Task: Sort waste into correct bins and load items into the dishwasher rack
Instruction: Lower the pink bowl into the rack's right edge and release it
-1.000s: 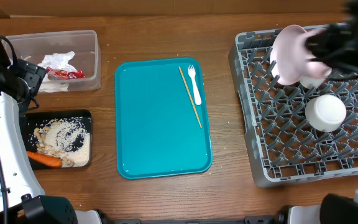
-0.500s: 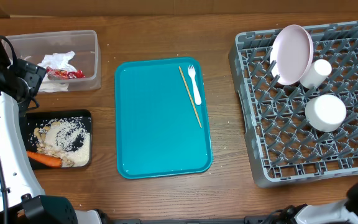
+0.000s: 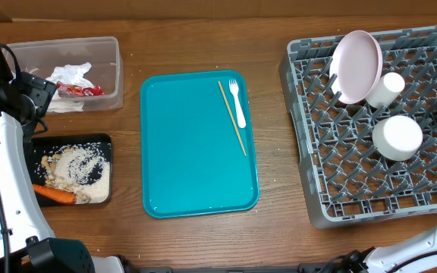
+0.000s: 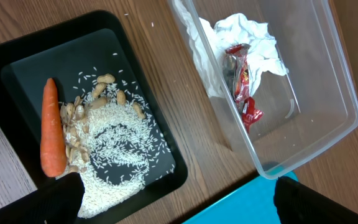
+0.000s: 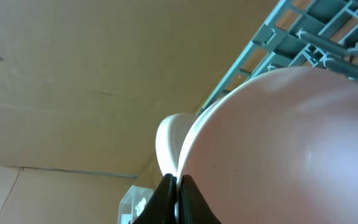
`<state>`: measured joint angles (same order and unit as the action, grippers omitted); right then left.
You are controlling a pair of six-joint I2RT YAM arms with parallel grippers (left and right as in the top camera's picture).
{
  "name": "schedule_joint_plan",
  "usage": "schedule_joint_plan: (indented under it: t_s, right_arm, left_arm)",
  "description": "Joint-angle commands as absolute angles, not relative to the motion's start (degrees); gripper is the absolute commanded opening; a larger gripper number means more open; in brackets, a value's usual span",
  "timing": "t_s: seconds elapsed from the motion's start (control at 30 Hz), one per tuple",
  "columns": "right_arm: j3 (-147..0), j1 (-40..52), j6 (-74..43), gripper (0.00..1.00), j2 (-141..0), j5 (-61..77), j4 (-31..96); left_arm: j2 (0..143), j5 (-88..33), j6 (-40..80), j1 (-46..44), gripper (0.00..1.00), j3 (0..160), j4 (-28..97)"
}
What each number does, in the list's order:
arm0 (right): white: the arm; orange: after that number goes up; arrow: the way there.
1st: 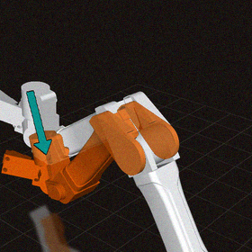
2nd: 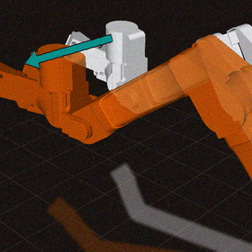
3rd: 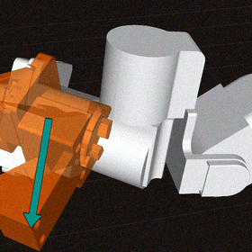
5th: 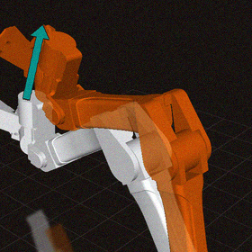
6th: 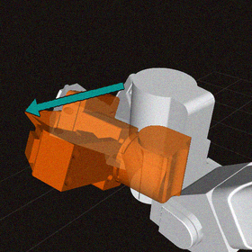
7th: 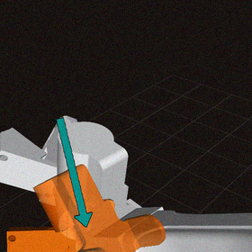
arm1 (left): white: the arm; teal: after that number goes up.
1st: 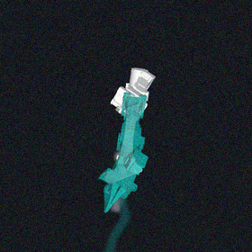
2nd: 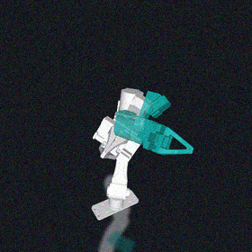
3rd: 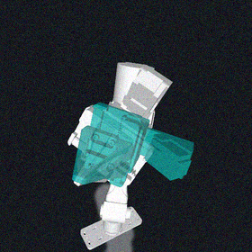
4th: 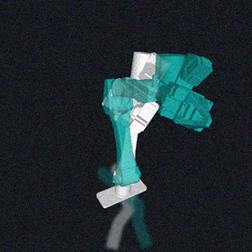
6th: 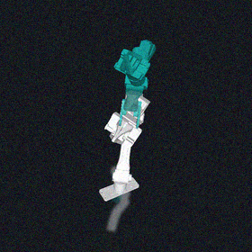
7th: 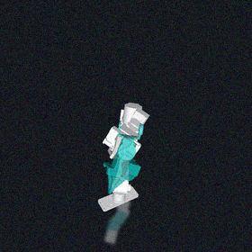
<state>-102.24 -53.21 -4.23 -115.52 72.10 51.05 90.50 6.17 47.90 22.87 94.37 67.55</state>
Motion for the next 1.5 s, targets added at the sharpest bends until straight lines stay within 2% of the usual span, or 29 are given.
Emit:
schedule_joint_plan:
  t_s: [0.0,0.2,0.33,0.73,1.17,1.2,1.4,1.47]
  right_arm:
    - [-102.3,-52.7,-3.1,0.04,-116.7,73.8,51.1]
    - [-102.3,-51.0,-3.2,0.04,-118.2,71.5,52.1]
    - [-102.3,-50.6,-8.2,0.04,-118.4,59.0,53.8]
    - [-102.3,-51.5,-13.6,0.04,-118.4,55.9,54.7]
    - [-105.2,-58.6,-22.0,0.04,-115.0,53.1,59.7]
    - [-105.9,-58.8,-22.8,0.05,-113.9,50.5,61.2]
    - [-107.5,-58.5,-24.7,0.29,-106.1,30.6,68.9]
    - [-107.5,-58.2,-25.6,0.31,-103.8,26.3,71.2]
  left_arm:
    - [90.7,6.4,48.4,22.8,1.00,94.8,67.5]
    - [90.7,6.4,48.4,22.8,1.00,94.8,67.5]
    - [90.7,6.4,48.4,22.8,1.00,94.8,67.5]
    - [90.7,6.4,48.4,22.8,1.00,94.8,67.5]
    - [90.7,6.4,48.4,22.8,1.00,94.8,67.5]
    - [90.7,6.4,48.4,22.8,1.00,94.8,67.5]
    - [90.7,6.4,48.4,22.8,1.00,94.8,67.5]
    - [90.7,6.4,48.4,22.8,1.00,94.8,67.5]
